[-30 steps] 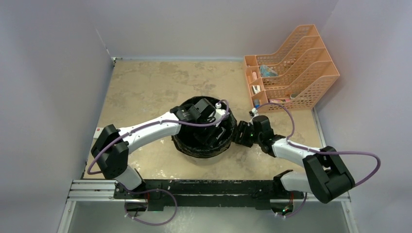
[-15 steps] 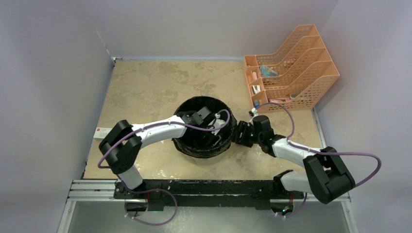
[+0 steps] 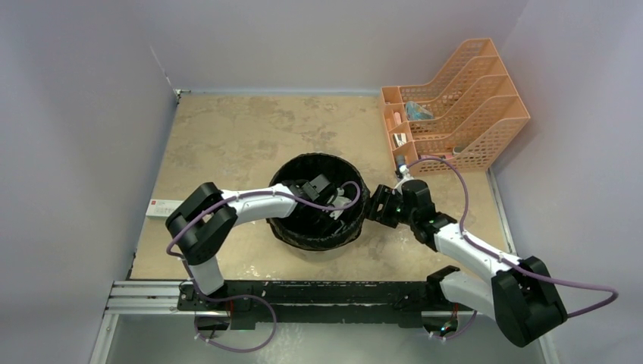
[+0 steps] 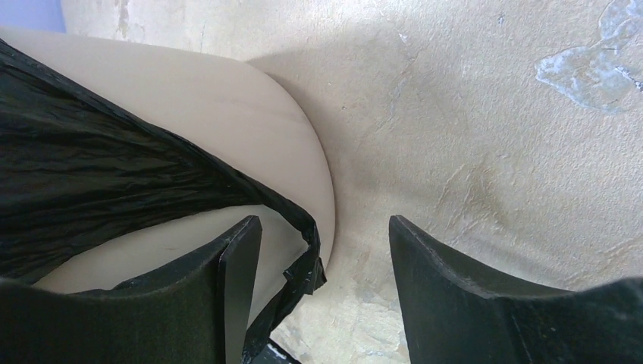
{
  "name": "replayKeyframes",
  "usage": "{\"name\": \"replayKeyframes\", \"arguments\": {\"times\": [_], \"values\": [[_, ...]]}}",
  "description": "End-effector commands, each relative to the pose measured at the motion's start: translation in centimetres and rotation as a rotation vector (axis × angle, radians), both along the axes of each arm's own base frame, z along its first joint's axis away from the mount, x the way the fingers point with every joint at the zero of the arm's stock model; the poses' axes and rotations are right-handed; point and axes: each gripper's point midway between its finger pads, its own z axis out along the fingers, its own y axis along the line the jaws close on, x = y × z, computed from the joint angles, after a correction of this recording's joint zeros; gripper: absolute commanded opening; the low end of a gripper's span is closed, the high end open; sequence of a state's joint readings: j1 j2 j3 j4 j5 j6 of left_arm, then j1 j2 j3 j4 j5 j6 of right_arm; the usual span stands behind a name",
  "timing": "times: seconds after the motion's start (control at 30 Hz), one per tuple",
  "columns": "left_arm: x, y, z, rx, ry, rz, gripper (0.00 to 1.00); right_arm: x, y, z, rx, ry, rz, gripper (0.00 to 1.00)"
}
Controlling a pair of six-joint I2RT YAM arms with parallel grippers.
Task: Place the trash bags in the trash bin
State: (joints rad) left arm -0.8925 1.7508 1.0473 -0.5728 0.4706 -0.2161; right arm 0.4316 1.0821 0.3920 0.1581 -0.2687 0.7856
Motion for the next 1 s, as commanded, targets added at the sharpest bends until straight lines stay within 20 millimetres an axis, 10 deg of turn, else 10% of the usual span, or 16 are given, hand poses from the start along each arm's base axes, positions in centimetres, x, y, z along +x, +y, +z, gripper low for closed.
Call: {"name": "replayKeyframes", "arguments": {"times": [0.0, 0.33, 0.67, 0.97], "values": [[-0.1, -0.7, -0.1, -0.045, -0.003, -0.038, 0.55, 0.8, 0.2, 1.7, 0.004, -0.026, -0.010, 0.67], [1.8, -2.6, 7.2, -0.196, -0.163, -0.038, 0.64, 0.2, 0.6, -1.7, -0.011, 0.044, 0.028, 0.67], [-0.7, -0.8, -0.6, -0.088, -0.005, -0.029, 0.59, 0.6, 0.4, -1.7, -0.024, 0.037, 0.019, 0.64], [3.0, -2.5, 5.8, -0.186, -0.216, 0.024, 0.64, 0.4, -0.3, -1.4, -0.038, 0.045, -0.032, 0.64]]}}
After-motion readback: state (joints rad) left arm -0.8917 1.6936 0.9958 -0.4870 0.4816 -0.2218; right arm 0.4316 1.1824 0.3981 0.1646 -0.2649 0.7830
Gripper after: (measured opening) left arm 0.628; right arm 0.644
